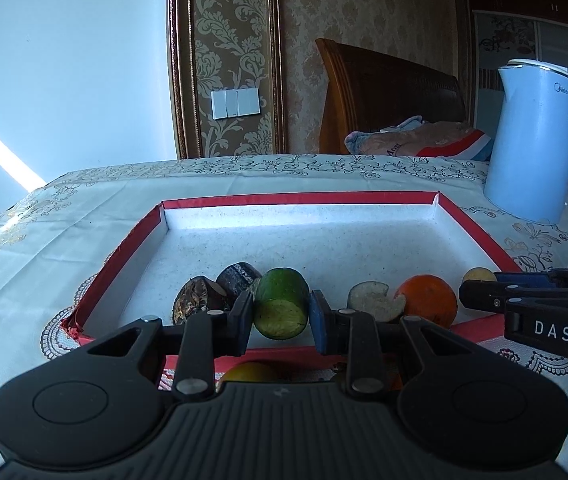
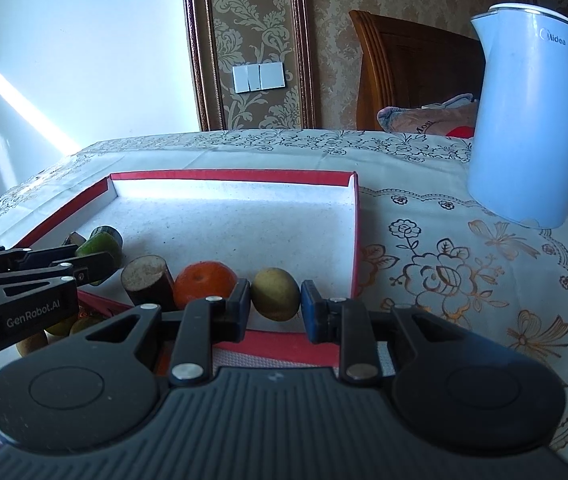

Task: Organize fruits
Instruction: 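Open left gripper releasing cucumber piece while right gripper releases round fruit in tray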

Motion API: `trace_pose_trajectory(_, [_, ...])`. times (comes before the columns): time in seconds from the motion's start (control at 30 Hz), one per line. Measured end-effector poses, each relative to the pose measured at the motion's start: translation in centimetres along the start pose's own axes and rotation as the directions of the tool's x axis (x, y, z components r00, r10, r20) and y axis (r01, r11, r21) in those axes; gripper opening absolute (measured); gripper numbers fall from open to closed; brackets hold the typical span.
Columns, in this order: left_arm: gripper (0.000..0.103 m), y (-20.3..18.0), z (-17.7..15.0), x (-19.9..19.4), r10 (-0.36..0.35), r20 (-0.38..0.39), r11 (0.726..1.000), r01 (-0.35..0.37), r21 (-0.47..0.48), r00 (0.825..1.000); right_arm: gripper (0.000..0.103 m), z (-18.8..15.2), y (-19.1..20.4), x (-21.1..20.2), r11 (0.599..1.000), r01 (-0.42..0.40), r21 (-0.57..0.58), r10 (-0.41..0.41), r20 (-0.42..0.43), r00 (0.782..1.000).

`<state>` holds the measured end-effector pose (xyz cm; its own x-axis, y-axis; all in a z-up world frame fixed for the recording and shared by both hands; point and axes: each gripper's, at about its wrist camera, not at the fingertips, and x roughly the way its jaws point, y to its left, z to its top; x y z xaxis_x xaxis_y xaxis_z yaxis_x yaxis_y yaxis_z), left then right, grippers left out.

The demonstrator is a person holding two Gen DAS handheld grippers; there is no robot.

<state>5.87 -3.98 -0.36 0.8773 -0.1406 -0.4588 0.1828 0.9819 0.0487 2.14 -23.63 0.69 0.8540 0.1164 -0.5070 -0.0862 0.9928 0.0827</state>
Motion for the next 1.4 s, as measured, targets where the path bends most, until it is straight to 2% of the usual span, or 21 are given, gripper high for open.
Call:
trace_pose_trajectory(0.23, [0.029, 0.05, -0.06, 0.59, -0.005, -0.026, 1.0, 0.005, -0.01, 1.0, 0.026, -0.08, 0.07, 0.06, 1.0, 0.009, 0.0, -0.009, 0.003, 1.0])
trace_pose_trajectory(1.13, [0.03, 0.07, -0.31, 0.28, 0.004, -0.004, 1.0, -0.004, -0.011, 1.0, 0.027, -0.28, -0.27, 0.24, 1.0, -0.011, 0.024, 0.01, 0.02, 1.0])
trace_pose_trajectory(1.23, [0.031, 0.1, -0.33, 0.25, 0.002, -0.005, 1.0, -0.002, -0.012, 1.0, 0.031, -0.32, -0.33, 0.13, 1.0, -0.01, 0.028, 0.009, 0.024, 1.0])
trace_pose_trajectory(1.27, [0.035, 0.08, -0.33, 0.19, 0.001, -0.005, 1.0, -0.001, -0.011, 1.0, 0.031, -0.34, -0.36, 0.11, 0.999, -0.011, 0.031, 0.011, 0.024, 1.0])
trace_pose_trajectory(1.33, [0.071, 0.02, -0.32, 0.09, 0.003, -0.001, 1.0, -0.003, -0.007, 1.0, 0.031, -0.37, -0.35, 0.08, 0.999, -0.01, 0.033, 0.009, 0.026, 1.0])
trace_pose_trajectory(1.4, [0.079, -0.21, -0.33, -0.37, 0.031, 0.033, 1.0, -0.031, 0.004, 0.999, 0.031, -0.38, -0.37, 0.04, 0.999, -0.011, 0.036, 0.01, 0.027, 1.0])
